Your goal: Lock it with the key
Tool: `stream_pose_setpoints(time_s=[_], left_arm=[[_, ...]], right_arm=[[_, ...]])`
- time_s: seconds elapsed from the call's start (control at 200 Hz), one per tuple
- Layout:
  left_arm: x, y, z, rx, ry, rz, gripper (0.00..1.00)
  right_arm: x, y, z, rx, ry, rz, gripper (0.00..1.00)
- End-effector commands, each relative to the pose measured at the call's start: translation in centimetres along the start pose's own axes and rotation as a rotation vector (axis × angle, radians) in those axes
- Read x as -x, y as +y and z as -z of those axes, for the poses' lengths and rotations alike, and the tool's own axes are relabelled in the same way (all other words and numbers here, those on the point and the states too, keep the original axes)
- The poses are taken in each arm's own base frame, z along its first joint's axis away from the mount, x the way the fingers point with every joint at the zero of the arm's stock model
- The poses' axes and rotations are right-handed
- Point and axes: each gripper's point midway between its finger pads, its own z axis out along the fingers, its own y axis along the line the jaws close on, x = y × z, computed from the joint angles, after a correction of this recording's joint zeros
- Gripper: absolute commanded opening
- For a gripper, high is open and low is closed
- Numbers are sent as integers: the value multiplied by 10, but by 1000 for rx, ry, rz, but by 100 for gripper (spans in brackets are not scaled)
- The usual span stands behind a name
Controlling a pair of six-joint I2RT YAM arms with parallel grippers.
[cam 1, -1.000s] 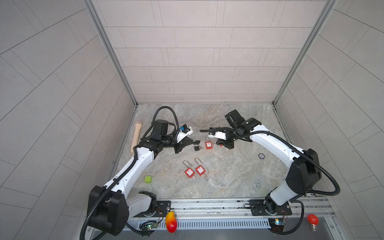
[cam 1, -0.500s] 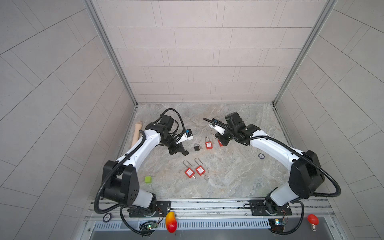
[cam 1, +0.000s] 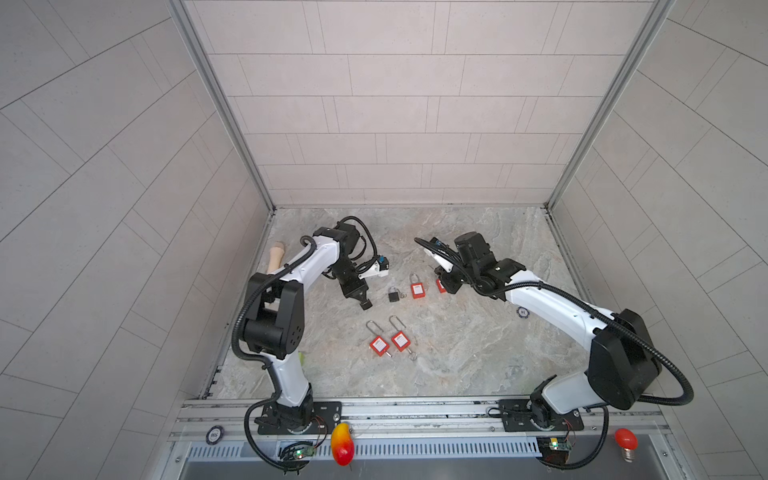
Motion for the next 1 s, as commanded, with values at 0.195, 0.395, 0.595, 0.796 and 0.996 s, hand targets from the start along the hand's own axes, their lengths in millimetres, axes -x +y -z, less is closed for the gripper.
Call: stream_pose_setpoints(time_s=[0.195,0.395,0.595,0.796,0.996], left_arm=[[8,6,-9,-85,54,-38,0],[4,15,-21,-96,124,-36,0],[5,20,-28,-109,148,-49,0],[16,35,-31,-72,142,-62,2],[26,45,-35,-55,133,-77,8]], right_arm=[[4,1,5,-6,-31,-9,0],[2,4,0,10,-23,-13,0],[3,5,-6,27,-25,-33,0],[4,6,-11,35,-23,-65,0],[3,9,-13,41,-17,-101,0]])
